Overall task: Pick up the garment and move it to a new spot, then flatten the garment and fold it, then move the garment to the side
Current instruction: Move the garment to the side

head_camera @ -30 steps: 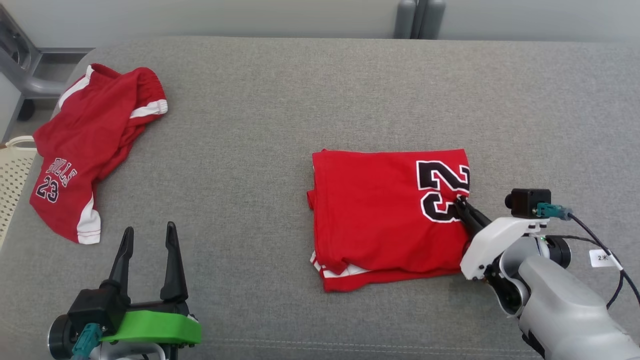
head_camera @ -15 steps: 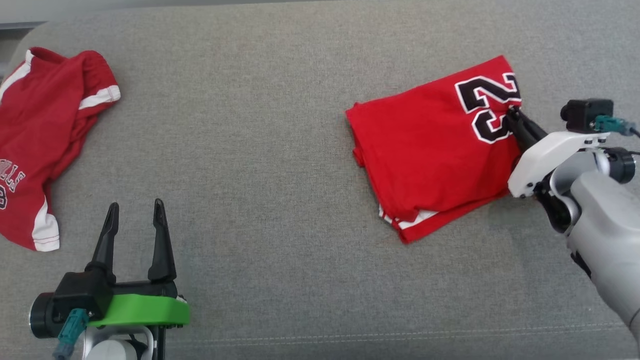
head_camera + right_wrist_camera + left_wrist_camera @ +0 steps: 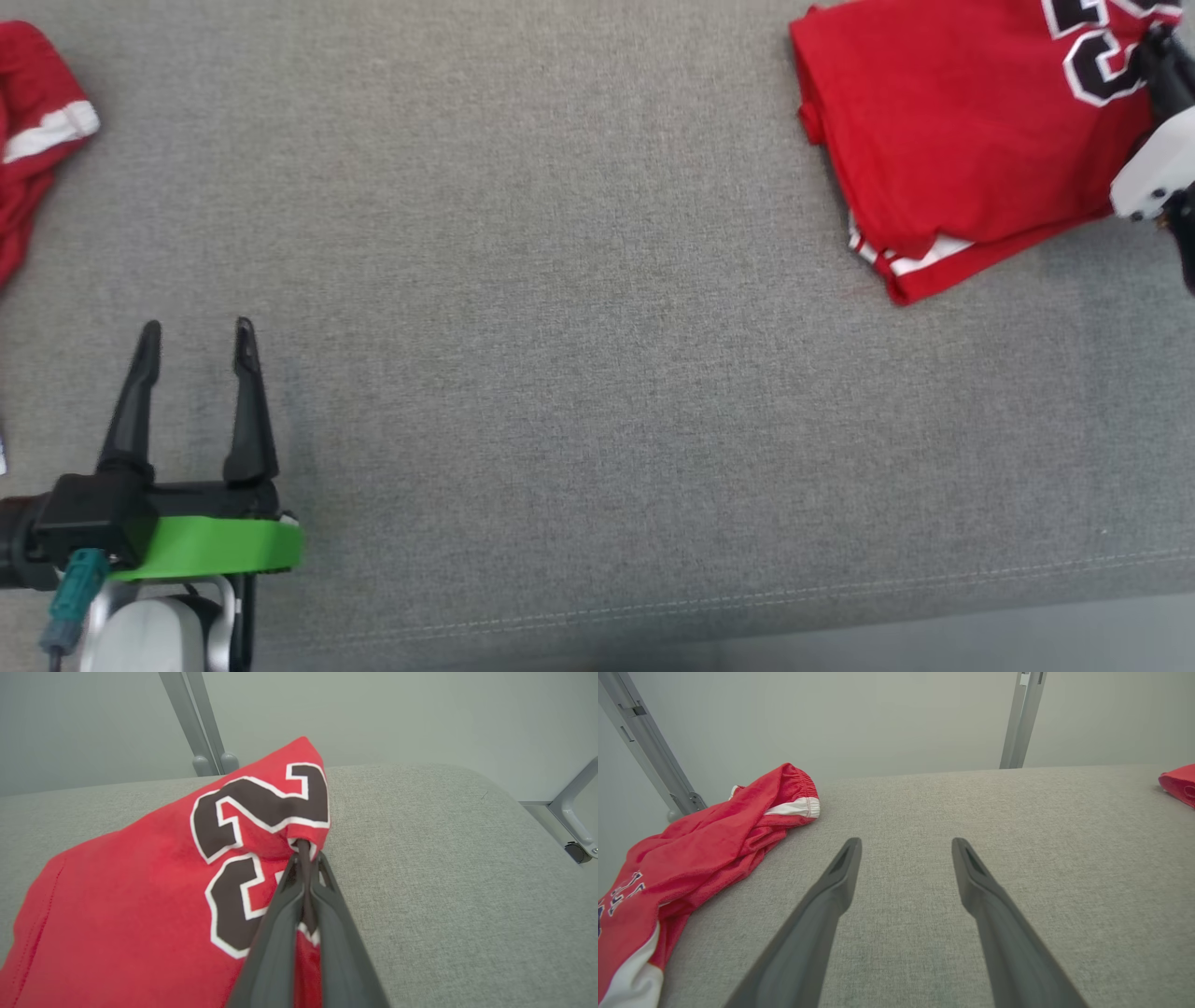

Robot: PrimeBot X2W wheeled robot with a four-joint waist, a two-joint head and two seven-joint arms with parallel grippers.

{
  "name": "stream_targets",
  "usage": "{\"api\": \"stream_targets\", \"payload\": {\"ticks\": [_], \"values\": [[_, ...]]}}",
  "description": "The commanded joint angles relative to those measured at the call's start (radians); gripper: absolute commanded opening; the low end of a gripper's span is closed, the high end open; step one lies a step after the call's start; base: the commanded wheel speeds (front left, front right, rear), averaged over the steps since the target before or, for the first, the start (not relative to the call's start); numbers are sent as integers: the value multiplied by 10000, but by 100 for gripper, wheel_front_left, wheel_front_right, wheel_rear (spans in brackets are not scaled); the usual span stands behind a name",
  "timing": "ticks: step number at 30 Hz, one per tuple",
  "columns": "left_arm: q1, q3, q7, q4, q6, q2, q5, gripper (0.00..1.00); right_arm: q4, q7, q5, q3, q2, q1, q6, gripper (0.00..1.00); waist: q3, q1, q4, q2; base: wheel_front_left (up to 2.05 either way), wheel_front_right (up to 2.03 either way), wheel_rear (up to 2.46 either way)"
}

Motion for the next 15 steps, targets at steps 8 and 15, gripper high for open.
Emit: {"api": "stream_targets", "payload": {"ticks": [8, 15], "values": [[-201, 412, 1, -434, -45, 488, 136, 100, 416, -65, 25, -127, -600, -982, -7, 0, 1079, -2, -535, -1, 0, 0, 0], [25, 666, 1, -774, -37, 699, 211, 100, 665, -121, -79, -180, -1205, -1659, -8, 0, 1392, -2, -788, -1, 0, 0, 0]]}}
